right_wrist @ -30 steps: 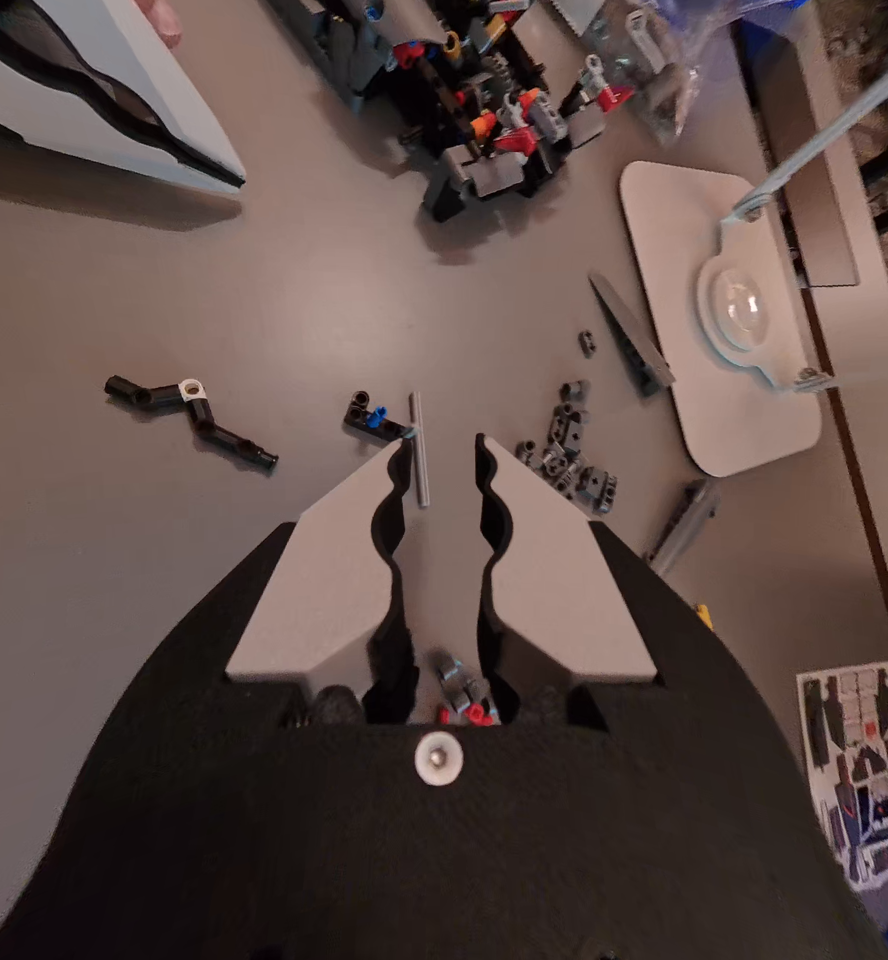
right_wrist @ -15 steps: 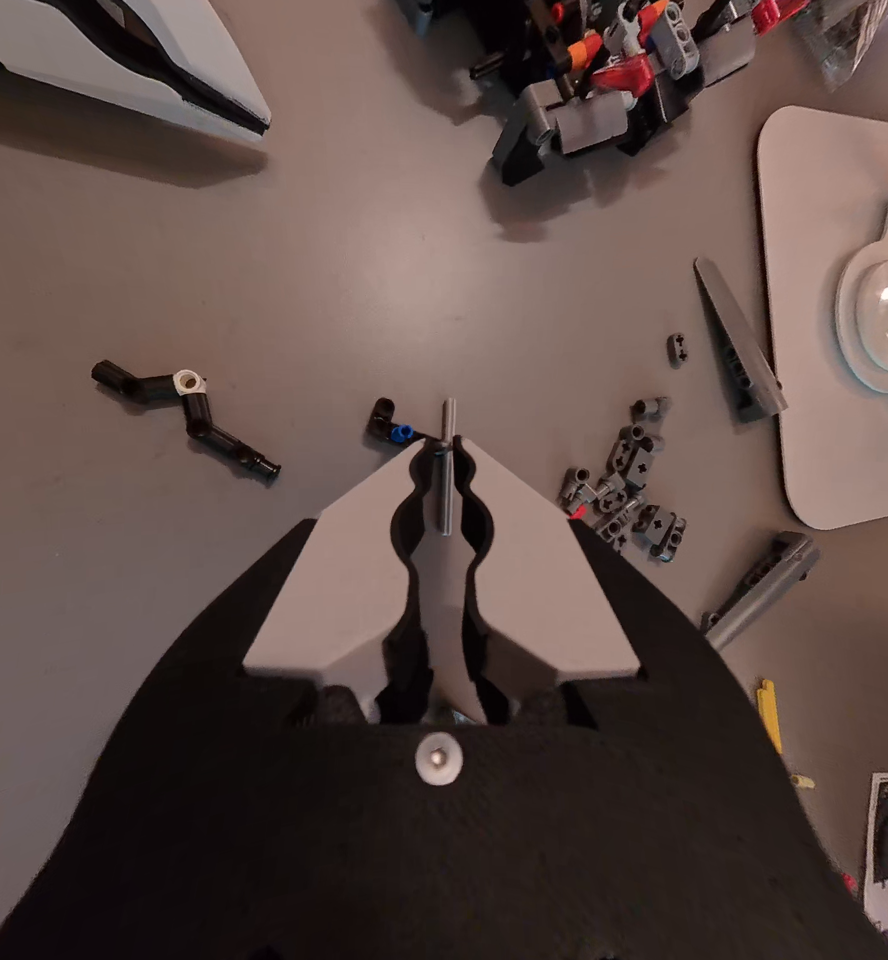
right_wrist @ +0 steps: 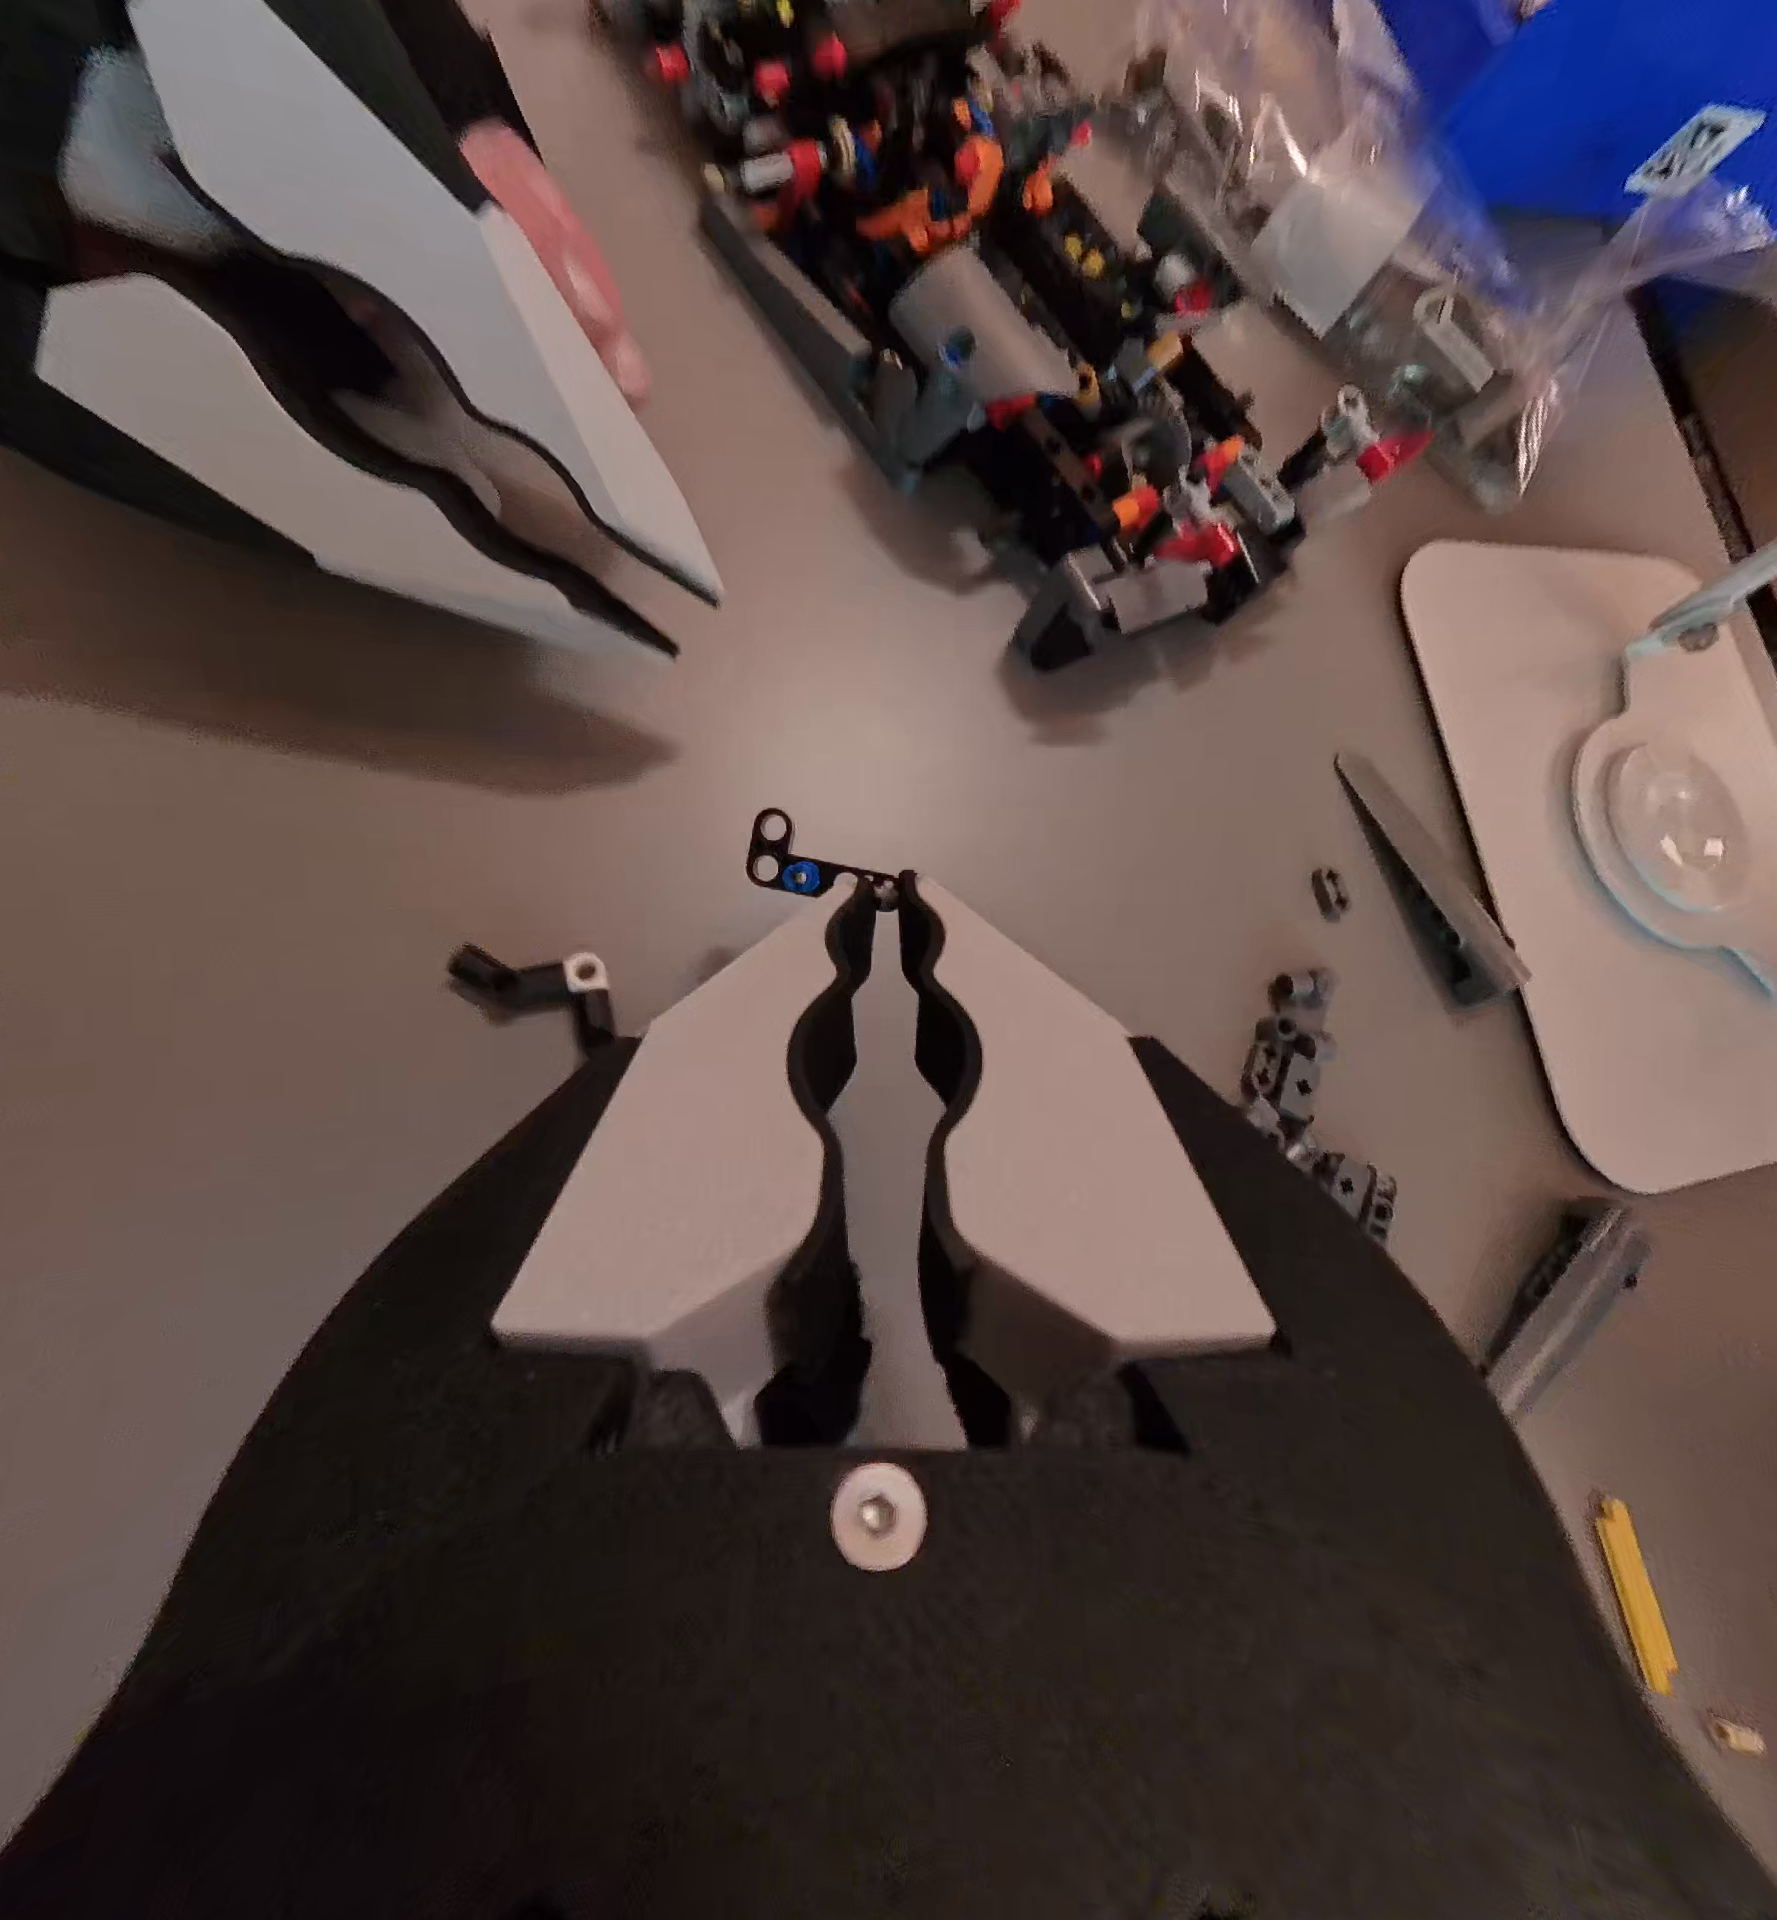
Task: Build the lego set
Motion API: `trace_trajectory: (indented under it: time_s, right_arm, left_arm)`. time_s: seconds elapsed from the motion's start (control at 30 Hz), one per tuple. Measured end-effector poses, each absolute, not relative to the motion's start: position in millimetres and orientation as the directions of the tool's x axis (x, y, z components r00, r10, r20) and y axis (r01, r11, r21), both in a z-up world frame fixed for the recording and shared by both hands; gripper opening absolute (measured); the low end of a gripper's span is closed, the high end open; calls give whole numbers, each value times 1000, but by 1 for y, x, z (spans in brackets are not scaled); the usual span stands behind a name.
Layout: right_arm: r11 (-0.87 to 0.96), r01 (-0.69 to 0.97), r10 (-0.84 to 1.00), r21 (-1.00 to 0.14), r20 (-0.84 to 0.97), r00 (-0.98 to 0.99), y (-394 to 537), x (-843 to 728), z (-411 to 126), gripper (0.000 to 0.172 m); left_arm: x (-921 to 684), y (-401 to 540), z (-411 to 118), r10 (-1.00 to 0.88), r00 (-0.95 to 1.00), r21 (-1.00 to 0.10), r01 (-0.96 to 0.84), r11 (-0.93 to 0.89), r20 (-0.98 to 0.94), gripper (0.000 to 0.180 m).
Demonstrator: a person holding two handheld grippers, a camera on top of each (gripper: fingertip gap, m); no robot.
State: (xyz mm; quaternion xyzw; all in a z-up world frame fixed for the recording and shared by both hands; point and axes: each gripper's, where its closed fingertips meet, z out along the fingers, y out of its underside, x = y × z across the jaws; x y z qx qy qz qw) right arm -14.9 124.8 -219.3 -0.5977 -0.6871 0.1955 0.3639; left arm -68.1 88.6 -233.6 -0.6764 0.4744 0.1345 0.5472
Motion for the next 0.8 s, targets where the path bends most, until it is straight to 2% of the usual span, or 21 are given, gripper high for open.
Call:
trace_trajectory:
  time_s: [0.13,0.33,0.63,0.8]
  right_arm:
    - [194,611,971,-767,237,-11,110,-24,-203,1]
    - [173,595,980,-785,200,-20,95,-30,-197,1]
    - [89,753,994,-652,101,-30,87,-28,-232,1]
    - [40,817,998,-575,56,-10,85,-28,-245,1]
  left_arm:
    - [-53,85,-220,-500,539,-665,-739,107,-678,20]
    - [-36,81,-203,-486,558,-700,-693,172,-672,27]
    - [-41,76,-244,-588,456,-603,-795,68,-668,20]
    - [-43,74,-253,-636,441,-591,-806,30,-633,16]
